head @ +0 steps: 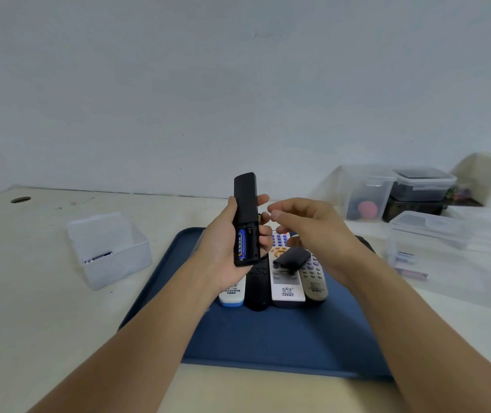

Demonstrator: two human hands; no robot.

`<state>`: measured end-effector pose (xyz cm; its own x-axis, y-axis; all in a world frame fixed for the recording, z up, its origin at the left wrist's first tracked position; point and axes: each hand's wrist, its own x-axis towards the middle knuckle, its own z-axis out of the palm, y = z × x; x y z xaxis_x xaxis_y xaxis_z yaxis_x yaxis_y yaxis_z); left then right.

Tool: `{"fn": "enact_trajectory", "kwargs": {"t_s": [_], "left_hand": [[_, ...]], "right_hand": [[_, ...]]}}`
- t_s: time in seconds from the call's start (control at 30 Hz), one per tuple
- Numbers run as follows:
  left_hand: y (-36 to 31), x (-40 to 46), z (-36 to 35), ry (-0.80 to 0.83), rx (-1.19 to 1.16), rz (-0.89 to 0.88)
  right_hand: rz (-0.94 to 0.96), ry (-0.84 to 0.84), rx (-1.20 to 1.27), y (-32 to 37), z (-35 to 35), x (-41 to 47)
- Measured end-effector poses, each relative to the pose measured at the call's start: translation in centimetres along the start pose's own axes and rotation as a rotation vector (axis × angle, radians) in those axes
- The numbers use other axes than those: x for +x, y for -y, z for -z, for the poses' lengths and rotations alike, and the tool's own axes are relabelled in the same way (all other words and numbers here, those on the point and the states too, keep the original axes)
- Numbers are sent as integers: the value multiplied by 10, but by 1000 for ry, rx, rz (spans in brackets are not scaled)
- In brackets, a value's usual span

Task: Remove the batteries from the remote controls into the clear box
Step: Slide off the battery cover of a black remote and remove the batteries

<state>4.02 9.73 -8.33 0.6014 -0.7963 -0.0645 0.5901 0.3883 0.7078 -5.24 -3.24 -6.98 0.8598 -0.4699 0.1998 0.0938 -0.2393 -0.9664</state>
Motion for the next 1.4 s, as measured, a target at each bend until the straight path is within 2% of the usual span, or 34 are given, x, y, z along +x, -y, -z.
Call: {"fn": "enact_trajectory", "kwargs": {"t_s": [0.17,0.3,0.43,0.5,0.57,0.63,0.7,0.83,0.93,1.07,1.27,1.4], "left_hand": [[2,0,-1,22,26,31],[4,-1,-2,58,85,78],[6,-2,-3,83,90,108],[6,0,-3,63,78,88],[5,2,-2,-4,55,54],[3,4,0,-89,36,-11],[2,6,1,-157,19,-64],[2,5,2,-194,-1,-98],[3,8,4,-185,5,-123],[2,10,5,-120,31,-148],[5,9,7,27,45,-145],[5,8,5,45,24,-145]], "right_hand": [[37,26,-31,-4,-4,-2],[71,45,-181,-7,-2,1],[46,106,-158,-9,4,2],[47,40,-70,-7,11,4],[50,-34,158,-1,21,7],[44,1,417,6,27,6],[28,82,480,11,21,3],[31,146,159,9,-1,-5],[56,113,-91,7,-7,-8],[117,-2,-241,7,-4,-7],[262,-66,-362,5,-7,-6],[239,-70,-394,5,-7,-7]]}}
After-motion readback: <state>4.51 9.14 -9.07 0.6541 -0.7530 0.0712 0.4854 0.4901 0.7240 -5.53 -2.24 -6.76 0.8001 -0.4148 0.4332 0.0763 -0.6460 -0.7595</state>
